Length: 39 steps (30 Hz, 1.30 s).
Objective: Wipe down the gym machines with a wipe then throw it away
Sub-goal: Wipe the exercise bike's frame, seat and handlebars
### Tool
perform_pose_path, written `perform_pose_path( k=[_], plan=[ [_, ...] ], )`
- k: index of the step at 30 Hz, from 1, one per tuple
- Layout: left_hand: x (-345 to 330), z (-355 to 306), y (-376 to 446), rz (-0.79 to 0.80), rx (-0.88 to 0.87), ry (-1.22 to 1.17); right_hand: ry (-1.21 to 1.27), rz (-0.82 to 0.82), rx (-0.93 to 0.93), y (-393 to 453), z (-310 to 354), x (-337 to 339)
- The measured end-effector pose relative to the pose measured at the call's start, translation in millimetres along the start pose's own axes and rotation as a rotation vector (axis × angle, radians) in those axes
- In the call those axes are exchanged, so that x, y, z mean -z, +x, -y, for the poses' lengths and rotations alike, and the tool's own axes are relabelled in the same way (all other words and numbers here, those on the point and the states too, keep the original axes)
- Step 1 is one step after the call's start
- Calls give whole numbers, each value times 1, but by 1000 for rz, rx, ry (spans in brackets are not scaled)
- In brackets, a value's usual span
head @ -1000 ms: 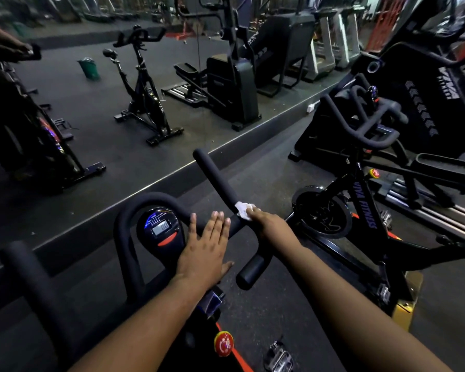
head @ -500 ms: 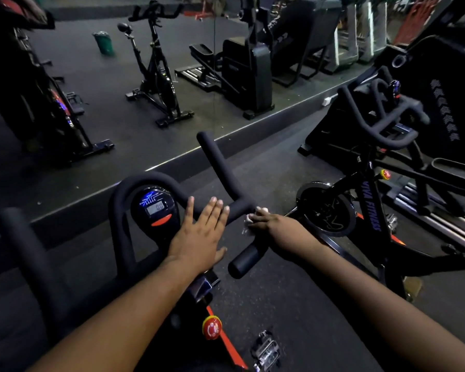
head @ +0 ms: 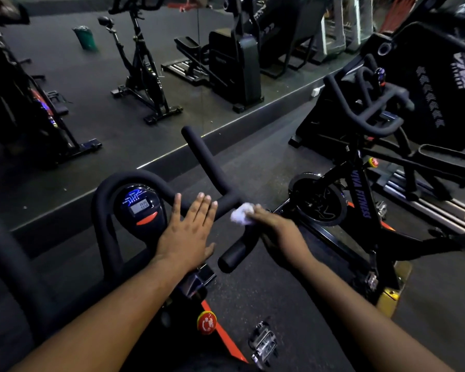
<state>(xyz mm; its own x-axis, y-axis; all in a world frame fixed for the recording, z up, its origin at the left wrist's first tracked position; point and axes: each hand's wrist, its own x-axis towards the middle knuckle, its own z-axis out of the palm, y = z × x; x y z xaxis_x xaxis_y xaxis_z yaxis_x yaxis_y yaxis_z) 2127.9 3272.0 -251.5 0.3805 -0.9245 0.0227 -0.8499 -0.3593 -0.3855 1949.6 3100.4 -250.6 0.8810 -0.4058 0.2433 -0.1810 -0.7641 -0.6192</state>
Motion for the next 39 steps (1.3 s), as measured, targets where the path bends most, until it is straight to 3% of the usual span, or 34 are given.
perform_pose_path(
  k=[3, 6, 16, 20, 25, 30, 33, 35, 39],
  plan=[
    [3, 1, -2, 17, 7, 7, -72, -22, -73, 44, 7, 7],
    [4, 2, 0, 22, 20, -13, -115, -16, -26, 93, 19, 9],
    [0, 3, 1, 35, 16, -78, -496, 189, 379, 238, 46, -16],
    [-3, 2, 0, 35, 15, -85, -628, 263, 442, 248, 42, -21],
    [-1, 1, 0, 29, 15, -118, -742, 414, 654, 206, -2, -20],
    [-1, -1, 0, 21, 21, -103, -364, 499, 442, 142, -26, -2],
    [-1, 0, 0, 24, 14, -75, -125, 362, 207, 138, -19, 9],
    [-2, 0, 1, 29, 13, -68, -100, 220, 128, 141, -11, 4],
    [-2, 0, 0, 34, 10, -55, -198, 205, 29, 119, -1, -28]
  ],
)
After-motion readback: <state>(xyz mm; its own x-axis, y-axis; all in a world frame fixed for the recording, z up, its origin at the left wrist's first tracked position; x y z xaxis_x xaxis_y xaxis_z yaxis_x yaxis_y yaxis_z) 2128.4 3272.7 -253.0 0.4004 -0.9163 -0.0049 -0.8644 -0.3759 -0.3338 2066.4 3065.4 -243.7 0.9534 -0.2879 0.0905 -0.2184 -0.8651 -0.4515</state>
